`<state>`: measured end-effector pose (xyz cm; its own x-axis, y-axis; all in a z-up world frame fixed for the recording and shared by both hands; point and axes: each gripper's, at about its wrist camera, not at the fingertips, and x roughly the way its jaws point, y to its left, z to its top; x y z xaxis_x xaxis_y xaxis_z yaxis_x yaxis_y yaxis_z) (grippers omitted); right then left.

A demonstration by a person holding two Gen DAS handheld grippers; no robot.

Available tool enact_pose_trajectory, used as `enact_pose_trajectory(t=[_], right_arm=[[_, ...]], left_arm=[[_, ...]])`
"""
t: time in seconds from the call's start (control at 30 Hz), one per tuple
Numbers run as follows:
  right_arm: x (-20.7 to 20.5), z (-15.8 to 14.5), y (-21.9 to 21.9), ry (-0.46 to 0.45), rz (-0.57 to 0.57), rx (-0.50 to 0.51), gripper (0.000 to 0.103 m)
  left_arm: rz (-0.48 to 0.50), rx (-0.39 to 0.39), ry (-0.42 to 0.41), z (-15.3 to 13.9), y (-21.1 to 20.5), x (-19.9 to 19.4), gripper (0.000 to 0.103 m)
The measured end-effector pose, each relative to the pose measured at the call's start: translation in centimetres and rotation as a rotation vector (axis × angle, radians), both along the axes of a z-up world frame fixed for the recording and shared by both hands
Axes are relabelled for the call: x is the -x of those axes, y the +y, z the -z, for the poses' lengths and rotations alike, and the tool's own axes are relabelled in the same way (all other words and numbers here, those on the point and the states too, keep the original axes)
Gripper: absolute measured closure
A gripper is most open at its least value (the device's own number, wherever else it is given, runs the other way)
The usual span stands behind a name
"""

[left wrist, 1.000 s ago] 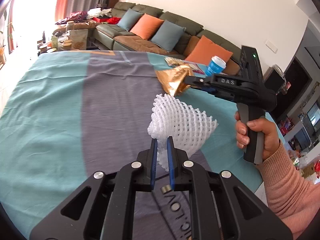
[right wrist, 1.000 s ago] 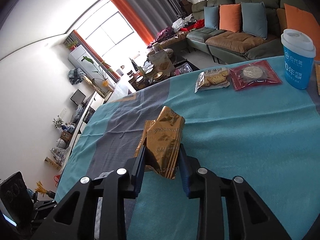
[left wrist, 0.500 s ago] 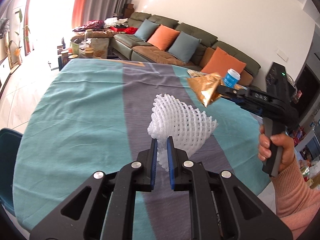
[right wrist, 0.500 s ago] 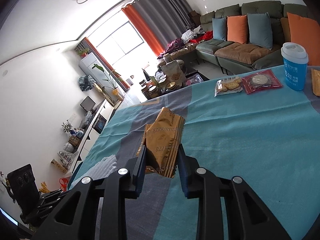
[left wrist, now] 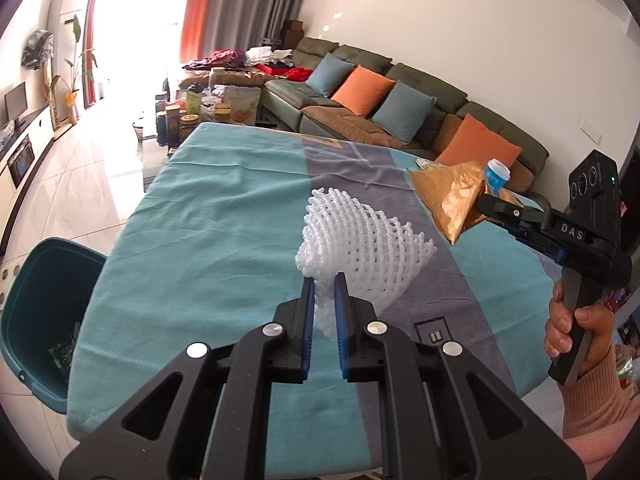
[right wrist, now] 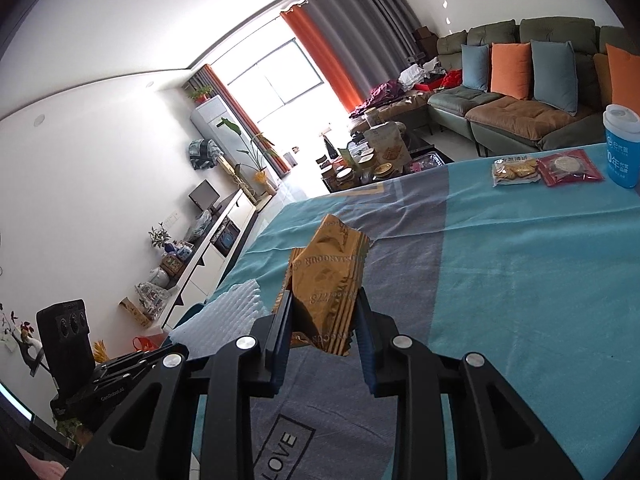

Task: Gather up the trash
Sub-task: 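Carry the foam net and gold foil wrapper over the teal bin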

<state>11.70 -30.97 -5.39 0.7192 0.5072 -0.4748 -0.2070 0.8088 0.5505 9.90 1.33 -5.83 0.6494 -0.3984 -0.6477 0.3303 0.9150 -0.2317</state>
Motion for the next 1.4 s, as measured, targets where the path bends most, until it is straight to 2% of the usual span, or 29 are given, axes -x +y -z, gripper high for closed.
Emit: enact_pose_trajectory(t=[0.43, 1.4], right_arm=[[0.1, -0.9, 4.9, -0.019, -0.088, 0.015, 0.075], [-0.2, -1.3, 13.5, -0.028, -0.257, 0.055, 0.075]], left_arm=[[-0.135, -0.011, -0.014, -0.6, 4.7, 1.1, 0.093], [-0.329, -0.015, -0.032, -1.1, 12.3, 2.7, 0.093]])
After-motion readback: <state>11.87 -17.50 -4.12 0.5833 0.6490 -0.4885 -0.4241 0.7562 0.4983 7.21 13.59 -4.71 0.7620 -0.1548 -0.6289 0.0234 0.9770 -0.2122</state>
